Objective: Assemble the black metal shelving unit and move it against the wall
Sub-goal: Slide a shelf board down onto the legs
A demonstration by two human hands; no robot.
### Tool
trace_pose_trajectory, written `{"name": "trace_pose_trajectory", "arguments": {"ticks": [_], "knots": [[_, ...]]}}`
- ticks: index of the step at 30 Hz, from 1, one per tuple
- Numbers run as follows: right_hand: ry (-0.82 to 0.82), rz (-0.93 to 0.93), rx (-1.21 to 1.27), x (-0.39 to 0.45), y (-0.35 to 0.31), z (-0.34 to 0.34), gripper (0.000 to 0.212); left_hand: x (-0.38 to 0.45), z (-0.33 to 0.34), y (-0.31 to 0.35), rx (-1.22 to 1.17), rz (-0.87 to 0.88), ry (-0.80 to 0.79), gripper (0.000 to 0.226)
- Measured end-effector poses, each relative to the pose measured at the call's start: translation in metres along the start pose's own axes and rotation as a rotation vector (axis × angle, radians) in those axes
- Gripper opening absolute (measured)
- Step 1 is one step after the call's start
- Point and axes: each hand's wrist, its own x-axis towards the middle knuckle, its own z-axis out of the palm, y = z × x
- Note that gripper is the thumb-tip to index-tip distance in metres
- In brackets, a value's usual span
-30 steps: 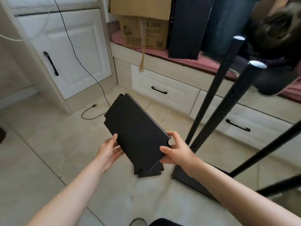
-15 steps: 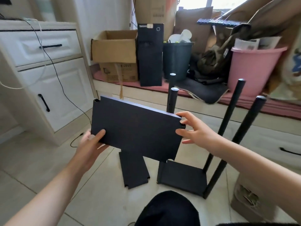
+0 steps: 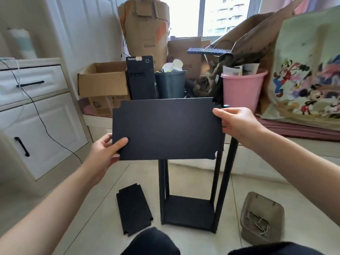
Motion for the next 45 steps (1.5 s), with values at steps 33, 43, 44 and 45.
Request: {"name": "trace_pose_trajectory", "arguments": {"ticks": [33,43,44,45], "knots": [[0.112,0.427,-0.079,0.157,0.014,-0.081,0.018,0.146,0.114,0.034,0.014,-0.338,-0.23,0.019],[0.023,0.49,-0.021,0.158,0.023,-0.078,0.019,0.142,0.115,0.025,-0.068,-0.358,-0.134,0.021],[0.028,0.506,-0.011,0.158,0.024,-0.078,0.018,0.142,0.115,0.026,-0.065,-0.349,-0.134,0.02],[0.032,0.519,-0.006,0.158,0.024,-0.079,0.017,0.143,0.115,0.026,-0.056,-0.34,-0.13,0.019]]}}
